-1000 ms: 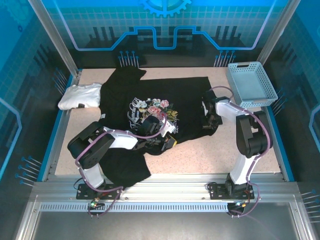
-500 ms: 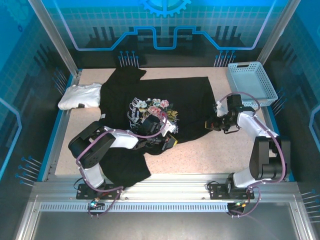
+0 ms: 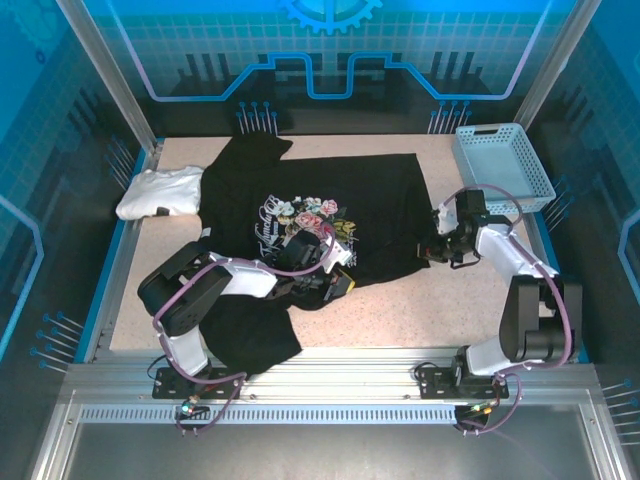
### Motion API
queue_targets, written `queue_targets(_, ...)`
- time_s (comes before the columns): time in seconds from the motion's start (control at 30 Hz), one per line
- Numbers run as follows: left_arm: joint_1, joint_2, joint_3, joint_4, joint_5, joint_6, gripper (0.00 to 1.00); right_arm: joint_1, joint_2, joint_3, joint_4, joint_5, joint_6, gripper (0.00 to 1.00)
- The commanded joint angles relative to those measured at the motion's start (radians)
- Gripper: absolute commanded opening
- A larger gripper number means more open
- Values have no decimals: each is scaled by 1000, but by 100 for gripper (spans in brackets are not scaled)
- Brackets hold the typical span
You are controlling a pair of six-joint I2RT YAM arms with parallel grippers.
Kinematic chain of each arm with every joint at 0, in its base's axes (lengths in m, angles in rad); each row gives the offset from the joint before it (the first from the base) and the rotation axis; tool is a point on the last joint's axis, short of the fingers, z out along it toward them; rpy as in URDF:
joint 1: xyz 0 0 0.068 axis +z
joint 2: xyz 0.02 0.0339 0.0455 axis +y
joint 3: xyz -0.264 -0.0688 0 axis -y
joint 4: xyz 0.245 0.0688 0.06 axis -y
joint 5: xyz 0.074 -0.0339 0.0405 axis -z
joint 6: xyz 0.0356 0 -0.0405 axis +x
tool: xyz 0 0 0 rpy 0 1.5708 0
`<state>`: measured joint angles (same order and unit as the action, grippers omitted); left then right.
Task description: Fold the inside-out t-shirt
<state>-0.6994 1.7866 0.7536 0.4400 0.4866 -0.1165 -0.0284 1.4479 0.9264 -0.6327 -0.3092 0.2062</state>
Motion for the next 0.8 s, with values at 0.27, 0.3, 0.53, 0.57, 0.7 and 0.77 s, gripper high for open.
queue_targets(0.27,33,-247,3,-271,-281,-138,56,-33,8,54,96,94,44,0)
queue_targets(0.3,51,-294,-22,-319,-325,-185,59,-40,26,65,107,93,45,0)
queue_targets(0.53,310,-306,-55,-563,-314,-409,68,-47,125,131,153,96,53,0)
queue_targets(0.57,332,-287,-45,-556,-309,-415,68,-47,131,137,153,101,52,0)
queue_targets(0.7,371,-171,38,-529,-325,-423,68,-58,144,165,145,140,39,0)
queue_targets(0.77,370,-86,108,-543,-313,-420,68,-76,150,179,140,152,39,0)
